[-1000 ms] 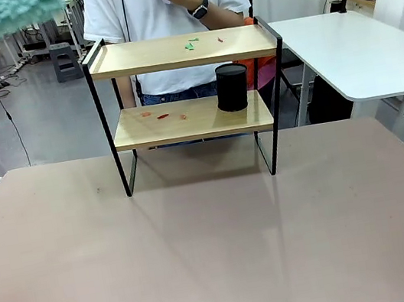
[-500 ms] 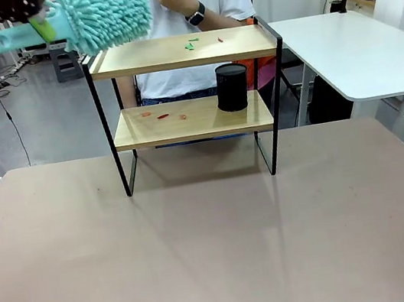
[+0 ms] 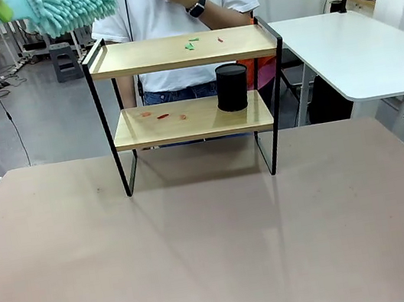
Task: Clean the shelf.
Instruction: Clean the specific tier of the Shelf with the Duster once objects are removed.
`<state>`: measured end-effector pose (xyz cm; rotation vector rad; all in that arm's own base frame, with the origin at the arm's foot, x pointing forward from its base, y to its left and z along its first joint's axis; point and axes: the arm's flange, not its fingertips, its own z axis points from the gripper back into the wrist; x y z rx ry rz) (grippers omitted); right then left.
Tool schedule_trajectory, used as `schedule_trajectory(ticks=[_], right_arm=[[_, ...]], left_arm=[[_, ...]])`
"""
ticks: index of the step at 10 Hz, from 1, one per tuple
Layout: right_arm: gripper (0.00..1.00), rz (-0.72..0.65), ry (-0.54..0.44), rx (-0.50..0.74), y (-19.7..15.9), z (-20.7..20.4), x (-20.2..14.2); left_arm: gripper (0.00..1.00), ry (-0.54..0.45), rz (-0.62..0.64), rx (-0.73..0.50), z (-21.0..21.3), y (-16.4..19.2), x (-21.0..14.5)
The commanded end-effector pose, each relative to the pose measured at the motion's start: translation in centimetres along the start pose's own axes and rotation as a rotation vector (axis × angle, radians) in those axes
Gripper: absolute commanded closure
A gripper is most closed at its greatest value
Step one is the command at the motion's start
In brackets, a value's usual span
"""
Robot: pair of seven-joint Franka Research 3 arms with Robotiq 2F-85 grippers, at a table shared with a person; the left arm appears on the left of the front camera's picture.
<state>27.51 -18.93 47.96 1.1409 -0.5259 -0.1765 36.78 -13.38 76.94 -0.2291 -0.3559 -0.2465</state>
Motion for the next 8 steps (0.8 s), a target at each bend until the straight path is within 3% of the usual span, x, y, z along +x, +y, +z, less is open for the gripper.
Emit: schedule_trajectory(ticks=[1,3,6,8], right_arm=[[0.00,0.029,-0.013,0.017,0.1,-0.1,0.3],[0.00,0.029,-0.013,0.017,0.1,-0.1,0.3],[0.00,0.029,-0.013,0.017,0.1,-0.1,0.3],[0.00,0.029,-0.013,0.017,0.1,-0.1,0.3]], left_arm=[[0.88,-0.058,0.073,0.095,-2.4,-2.8,0.0],[0.88,0.018,0.012,0.122,-5.6,-4.9,0.9],[0.88,0.056,-0.015,0.120,-8.2,-6.8,2.5],[0.88,0.067,-0.088,0.021,-9.5,-8.0,2.8]])
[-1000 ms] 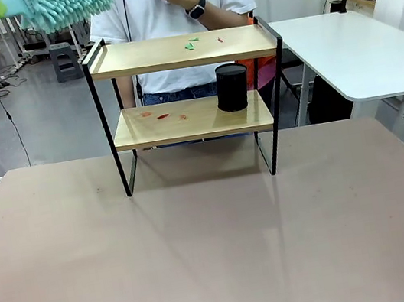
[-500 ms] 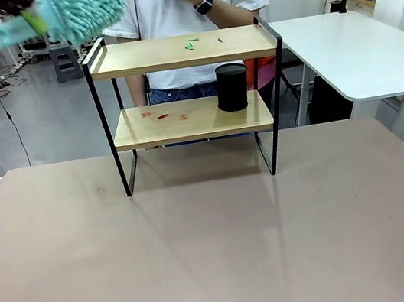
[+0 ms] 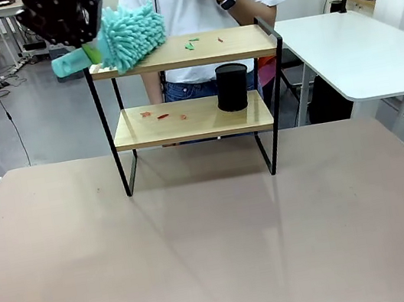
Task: Clean the shelf.
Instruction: Clean the specific tier of the Shelf with the Duster once objects are removed.
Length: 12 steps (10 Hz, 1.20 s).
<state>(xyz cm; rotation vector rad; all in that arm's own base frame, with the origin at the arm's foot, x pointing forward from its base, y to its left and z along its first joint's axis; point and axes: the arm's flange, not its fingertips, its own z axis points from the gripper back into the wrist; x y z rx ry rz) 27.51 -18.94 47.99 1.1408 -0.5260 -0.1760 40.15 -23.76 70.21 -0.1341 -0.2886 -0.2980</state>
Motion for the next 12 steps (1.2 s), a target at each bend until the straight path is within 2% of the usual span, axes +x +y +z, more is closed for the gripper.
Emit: schedule_trajectory(ticks=[1,6,9,10,11,12], right_arm=[[0.00,0.028,-0.013,0.017,0.1,-0.1,0.3],[0.00,0.028,-0.013,0.017,0.1,-0.1,0.3],[0.00,0.028,-0.013,0.017,0.1,-0.1,0.3],[0.00,0.028,-0.013,0.017,0.1,-0.1,0.3],[0.00,0.028,-0.013,0.017,0.1,-0.1,0.3],[0.00,0.028,-0.013,0.017,0.1,-0.1,0.3]], left_arm=[[0.88,-0.015,-0.055,-0.100,-0.3,-0.8,0.4],[0.88,0.007,-0.143,-0.211,-2.1,-4.1,1.5],[0.88,0.033,-0.358,-0.367,-0.5,-3.5,0.0],[0.88,0.091,-0.503,-0.447,-0.1,-3.0,-0.9],[0.88,0.189,-0.641,-0.482,0.3,-2.1,-1.9],[0.88,0.206,-0.672,-0.506,0.9,-1.3,-2.3]])
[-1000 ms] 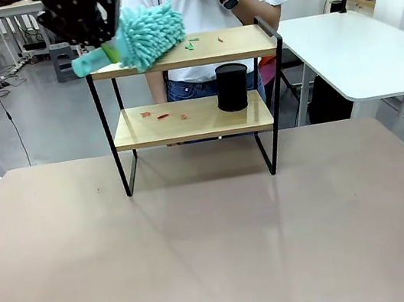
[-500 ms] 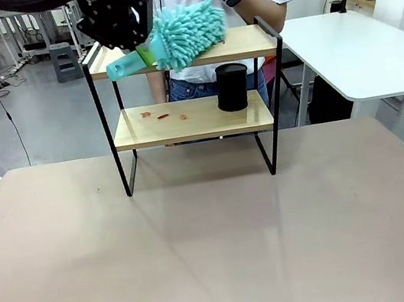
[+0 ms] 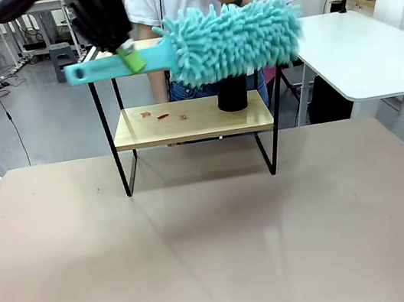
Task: Clean the shelf.
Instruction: Clean the specific tier of the Shelf with the Duster once objects are removed.
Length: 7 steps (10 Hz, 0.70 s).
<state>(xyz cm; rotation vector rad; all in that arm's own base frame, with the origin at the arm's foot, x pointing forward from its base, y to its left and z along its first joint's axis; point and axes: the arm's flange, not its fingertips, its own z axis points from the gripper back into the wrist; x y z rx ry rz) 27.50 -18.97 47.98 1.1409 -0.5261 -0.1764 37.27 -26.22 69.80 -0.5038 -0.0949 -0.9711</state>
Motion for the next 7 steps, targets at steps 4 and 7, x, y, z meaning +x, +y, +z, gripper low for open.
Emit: schedule_trajectory(ticks=[4,7], right_arm=[[0.00,0.028,-0.013,0.017,0.1,-0.1,0.3],[0.00,0.028,-0.013,0.017,0.1,-0.1,0.3]], left_arm=[[0.88,-0.007,-0.105,-0.065,4.4,1.1,-3.4],[0.88,-0.058,-0.029,-0.016,5.4,1.7,-5.1]])
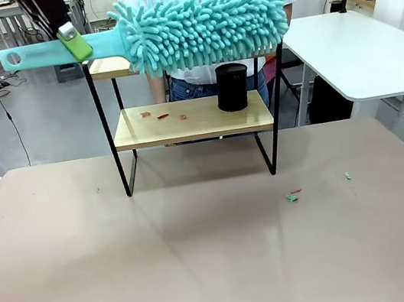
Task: Clean the shelf.
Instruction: Clean the specific tier of the Shelf with the Duster once objects are removed.
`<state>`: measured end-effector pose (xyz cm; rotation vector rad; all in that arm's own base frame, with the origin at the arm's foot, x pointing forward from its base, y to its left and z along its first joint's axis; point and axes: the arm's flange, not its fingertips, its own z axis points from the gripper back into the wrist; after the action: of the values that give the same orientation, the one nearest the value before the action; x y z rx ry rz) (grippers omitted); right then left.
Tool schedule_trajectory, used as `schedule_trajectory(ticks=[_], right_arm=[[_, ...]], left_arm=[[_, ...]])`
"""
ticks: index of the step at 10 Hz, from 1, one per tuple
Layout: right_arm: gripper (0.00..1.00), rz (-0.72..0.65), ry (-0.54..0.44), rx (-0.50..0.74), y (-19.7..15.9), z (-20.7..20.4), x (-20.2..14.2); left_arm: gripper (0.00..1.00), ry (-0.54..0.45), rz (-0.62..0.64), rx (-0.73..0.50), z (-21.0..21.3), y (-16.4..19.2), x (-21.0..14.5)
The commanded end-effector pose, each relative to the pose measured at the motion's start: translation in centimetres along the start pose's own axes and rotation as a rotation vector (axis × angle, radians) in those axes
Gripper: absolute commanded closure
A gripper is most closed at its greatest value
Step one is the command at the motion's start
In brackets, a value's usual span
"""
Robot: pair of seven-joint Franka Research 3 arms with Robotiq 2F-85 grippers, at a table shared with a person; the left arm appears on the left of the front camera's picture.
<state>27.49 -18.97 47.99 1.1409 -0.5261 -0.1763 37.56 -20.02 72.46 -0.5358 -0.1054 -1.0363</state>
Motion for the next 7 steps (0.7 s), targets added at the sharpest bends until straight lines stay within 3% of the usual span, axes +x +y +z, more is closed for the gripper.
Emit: schedule_trajectory(ticks=[1,3,5,6,7], right_arm=[[0.00,0.028,-0.013,0.017,0.1,-0.2,0.3],[0.00,0.028,-0.013,0.017,0.1,-0.2,0.3],[0.00,0.028,-0.013,0.017,0.1,-0.2,0.3],[0.00,0.028,-0.013,0.017,0.1,-0.2,0.3],[0.00,0.028,-0.013,0.017,0.1,-0.2,0.3]], left_arm=[[0.88,-0.111,0.123,0.057,2.8,-0.1,-5.0],[0.88,-0.299,0.414,0.189,8.0,0.2,-15.2],[0.88,-0.485,0.695,0.232,9.1,-0.3,-24.7],[0.88,-0.526,0.828,0.262,8.1,0.2,-28.0],[0.88,-0.503,0.902,0.273,6.5,1.4,-30.3]])
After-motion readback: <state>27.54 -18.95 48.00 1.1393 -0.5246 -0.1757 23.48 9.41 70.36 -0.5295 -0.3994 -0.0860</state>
